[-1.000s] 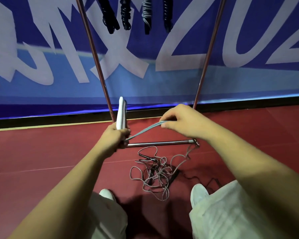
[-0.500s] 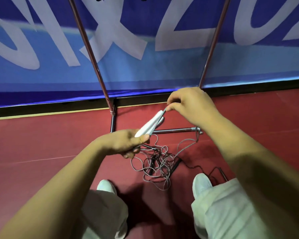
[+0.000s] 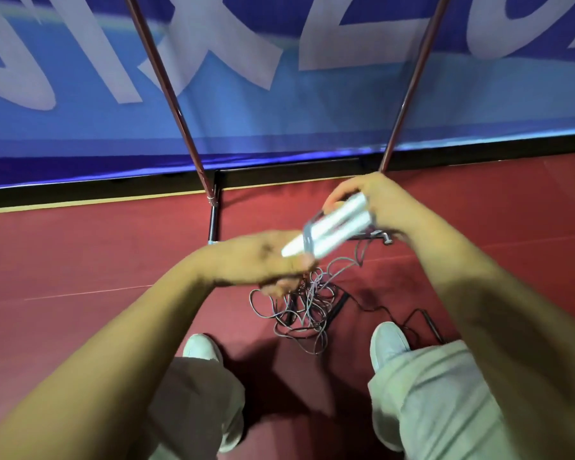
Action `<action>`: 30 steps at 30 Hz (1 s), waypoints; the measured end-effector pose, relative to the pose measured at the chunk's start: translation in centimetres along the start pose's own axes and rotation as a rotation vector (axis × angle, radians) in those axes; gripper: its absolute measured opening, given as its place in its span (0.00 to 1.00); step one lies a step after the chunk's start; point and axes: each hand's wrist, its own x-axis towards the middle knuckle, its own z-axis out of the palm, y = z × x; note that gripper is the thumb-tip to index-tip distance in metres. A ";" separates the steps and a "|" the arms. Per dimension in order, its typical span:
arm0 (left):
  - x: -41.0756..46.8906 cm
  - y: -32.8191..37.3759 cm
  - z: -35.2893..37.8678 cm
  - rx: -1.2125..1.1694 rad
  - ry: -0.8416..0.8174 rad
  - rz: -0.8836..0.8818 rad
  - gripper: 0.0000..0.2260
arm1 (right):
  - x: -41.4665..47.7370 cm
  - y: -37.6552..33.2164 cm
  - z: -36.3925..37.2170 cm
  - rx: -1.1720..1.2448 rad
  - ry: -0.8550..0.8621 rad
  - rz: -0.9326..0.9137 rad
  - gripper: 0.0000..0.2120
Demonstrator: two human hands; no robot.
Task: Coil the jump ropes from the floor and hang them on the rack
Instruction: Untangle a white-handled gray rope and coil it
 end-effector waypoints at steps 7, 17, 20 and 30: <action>0.9 0.3 -2.6 -0.421 0.584 0.142 0.15 | 0.0 1.0 1.1 0.151 -0.169 0.205 0.09; -0.2 -3.3 -7.2 -0.124 1.025 -0.069 0.11 | 1.4 -0.5 2.7 -0.143 -0.093 0.076 0.05; -0.6 -4.3 -7.8 -0.053 1.086 -0.156 0.11 | 1.8 -0.9 3.2 -0.218 -0.151 0.078 0.04; -0.4 -6.0 -7.5 0.357 0.945 -0.471 0.11 | 1.8 -2.9 4.4 -0.356 -0.185 -0.138 0.05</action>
